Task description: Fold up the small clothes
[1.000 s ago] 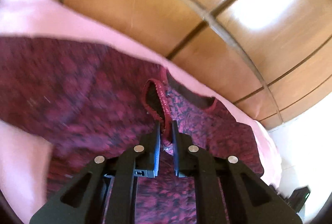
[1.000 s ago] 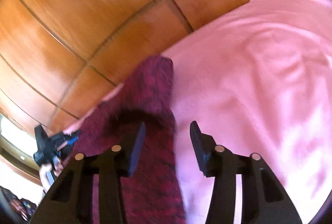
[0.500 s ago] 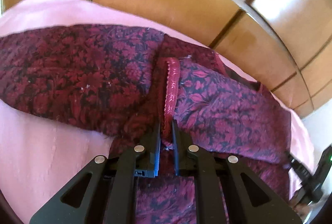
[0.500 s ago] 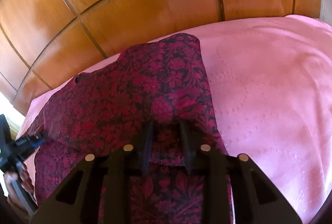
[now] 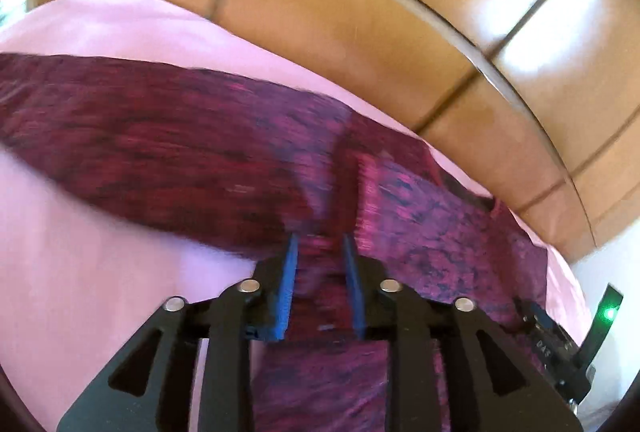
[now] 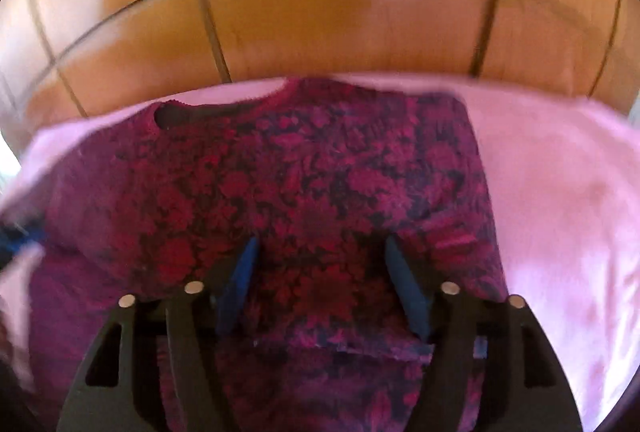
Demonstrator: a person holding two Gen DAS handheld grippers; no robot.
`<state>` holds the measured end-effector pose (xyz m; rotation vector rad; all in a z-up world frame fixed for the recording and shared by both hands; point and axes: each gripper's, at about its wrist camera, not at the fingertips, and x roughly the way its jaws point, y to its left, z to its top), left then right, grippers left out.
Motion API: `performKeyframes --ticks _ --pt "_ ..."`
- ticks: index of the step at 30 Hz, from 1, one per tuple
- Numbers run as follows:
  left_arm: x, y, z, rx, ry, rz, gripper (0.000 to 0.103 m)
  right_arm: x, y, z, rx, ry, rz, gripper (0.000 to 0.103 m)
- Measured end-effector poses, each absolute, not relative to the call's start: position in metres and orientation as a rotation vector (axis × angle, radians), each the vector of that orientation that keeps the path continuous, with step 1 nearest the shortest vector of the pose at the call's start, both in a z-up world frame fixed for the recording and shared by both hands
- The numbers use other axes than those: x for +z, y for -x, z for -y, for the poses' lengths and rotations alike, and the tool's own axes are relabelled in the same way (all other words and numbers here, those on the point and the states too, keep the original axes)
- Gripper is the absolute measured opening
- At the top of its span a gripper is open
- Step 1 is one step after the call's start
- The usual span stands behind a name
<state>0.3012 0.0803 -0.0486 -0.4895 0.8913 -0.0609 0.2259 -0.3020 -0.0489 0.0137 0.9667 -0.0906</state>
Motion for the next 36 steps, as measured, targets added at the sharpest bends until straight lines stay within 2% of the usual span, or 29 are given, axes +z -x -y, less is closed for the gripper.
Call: performKeyframes --ticks 1,2,6,13,18,19,20,22,24,29,32,36 --pt "-0.046 -0.293 -0.095 -0.035 0.531 -0.868 0.059 -0.046 -0.223 0.303 -0.093 -0.018 -0.963 0.067" --pt "-0.044 -0.283 -0.115 -0.016 0.590 -0.829 0.060 -0.041 -0.220 0.303 -0.088 -0.031 -0.956 0.068" --pt "-0.046 -0.267 -0.174 0.081 0.670 -0.823 0.061 -0.020 -0.190 0.296 -0.036 -0.067 -0.900 0.081" --pt "-0.066 -0.246 -0.291 0.280 0.979 -0.744 0.061 -0.038 -0.150 0.269 0.025 -0.077 -0.950 0.084" --pt "-0.067 -0.255 -0.330 0.369 1.032 -0.714 0.060 -0.051 -0.145 0.262 0.021 -0.069 -0.965 0.087" --pt "-0.070 -0.260 -0.338 0.384 1.055 -0.716 0.052 -0.052 -0.146 0.263 0.021 -0.076 -0.968 0.088" --pt "-0.072 -0.263 -0.345 0.400 1.070 -0.723 0.034 -0.053 -0.146 0.263 0.022 -0.083 -0.970 0.088" --pt "-0.076 -0.270 -0.359 0.416 1.079 -0.749 0.016 -0.054 -0.147 0.264 0.026 -0.093 -0.968 0.089" --pt "-0.070 -0.277 -0.354 0.411 1.064 -0.742 0.011 -0.054 -0.148 0.264 0.025 -0.093 -0.967 0.089" --pt "-0.010 -0.282 -0.289 0.255 0.819 -0.645 0.010 -0.054 -0.146 0.263 0.020 -0.089 -0.963 0.089" --pt "0.025 -0.283 -0.224 0.104 0.671 -0.609 0.010 -0.054 -0.146 0.263 0.023 -0.093 -0.961 0.089" --pt "0.042 -0.284 -0.122 -0.102 0.501 -0.628 0.010 -0.053 -0.145 0.265 0.025 -0.115 -0.953 0.089"
